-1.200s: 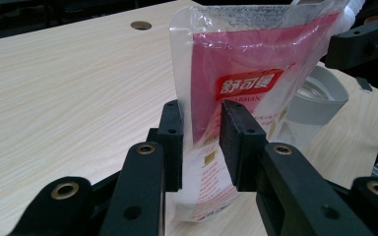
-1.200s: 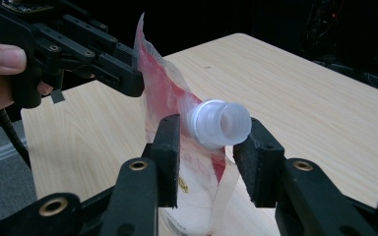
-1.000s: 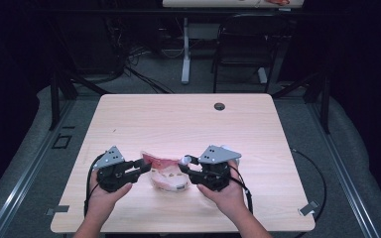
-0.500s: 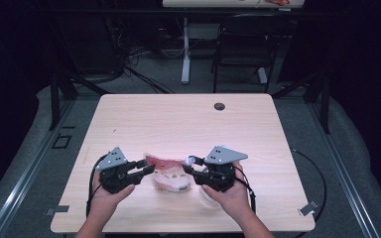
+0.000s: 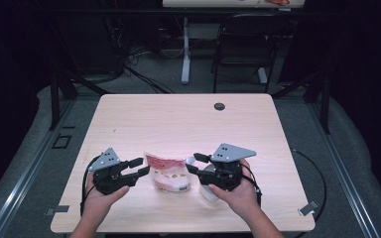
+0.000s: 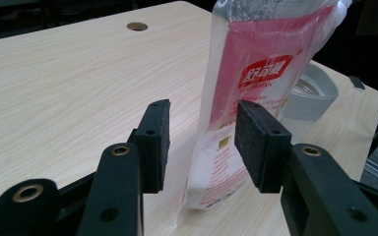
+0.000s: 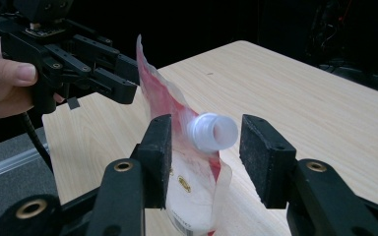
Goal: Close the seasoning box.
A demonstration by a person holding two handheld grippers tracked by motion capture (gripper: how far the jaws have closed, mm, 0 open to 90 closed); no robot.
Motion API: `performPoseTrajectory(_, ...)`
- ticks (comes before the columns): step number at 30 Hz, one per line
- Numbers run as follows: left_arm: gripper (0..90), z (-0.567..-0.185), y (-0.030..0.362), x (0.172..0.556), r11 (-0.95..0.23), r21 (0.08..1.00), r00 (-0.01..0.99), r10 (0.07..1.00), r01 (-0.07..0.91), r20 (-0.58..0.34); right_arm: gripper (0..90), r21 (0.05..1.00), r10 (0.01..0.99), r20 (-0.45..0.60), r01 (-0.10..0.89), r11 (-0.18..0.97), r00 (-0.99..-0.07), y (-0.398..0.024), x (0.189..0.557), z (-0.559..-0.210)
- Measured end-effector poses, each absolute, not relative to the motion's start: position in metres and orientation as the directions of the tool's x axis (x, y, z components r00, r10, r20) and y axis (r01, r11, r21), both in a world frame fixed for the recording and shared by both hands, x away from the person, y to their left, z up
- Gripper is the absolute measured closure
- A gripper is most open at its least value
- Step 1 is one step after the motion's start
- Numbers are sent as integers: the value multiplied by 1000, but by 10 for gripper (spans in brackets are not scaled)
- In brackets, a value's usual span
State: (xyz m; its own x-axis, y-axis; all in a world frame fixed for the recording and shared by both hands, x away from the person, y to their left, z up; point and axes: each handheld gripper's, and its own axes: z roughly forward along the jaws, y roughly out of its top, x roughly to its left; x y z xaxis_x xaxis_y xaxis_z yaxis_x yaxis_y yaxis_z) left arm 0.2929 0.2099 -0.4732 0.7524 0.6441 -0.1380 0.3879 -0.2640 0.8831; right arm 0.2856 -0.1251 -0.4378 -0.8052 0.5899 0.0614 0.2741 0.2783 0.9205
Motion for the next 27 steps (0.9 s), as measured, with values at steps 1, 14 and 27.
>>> performPoseTrajectory(1, 570, -472, 211, 293, -261, 883, 748, 649, 391, -139, 559, 920, 586, 54, 269, 286, -808, -125, 285, -435)
performPoseTrajectory(14, 559, -473, 224, 295, -260, 872, 736, 660, 415, -153, 644, 905, 534, 13, 237, 353, -846, -112, 294, -407)
performPoseTrajectory(27, 540, -474, 237, 297, -235, 874, 706, 690, 426, -158, 715, 865, 464, -10, 225, 449, -886, -66, 314, -393)
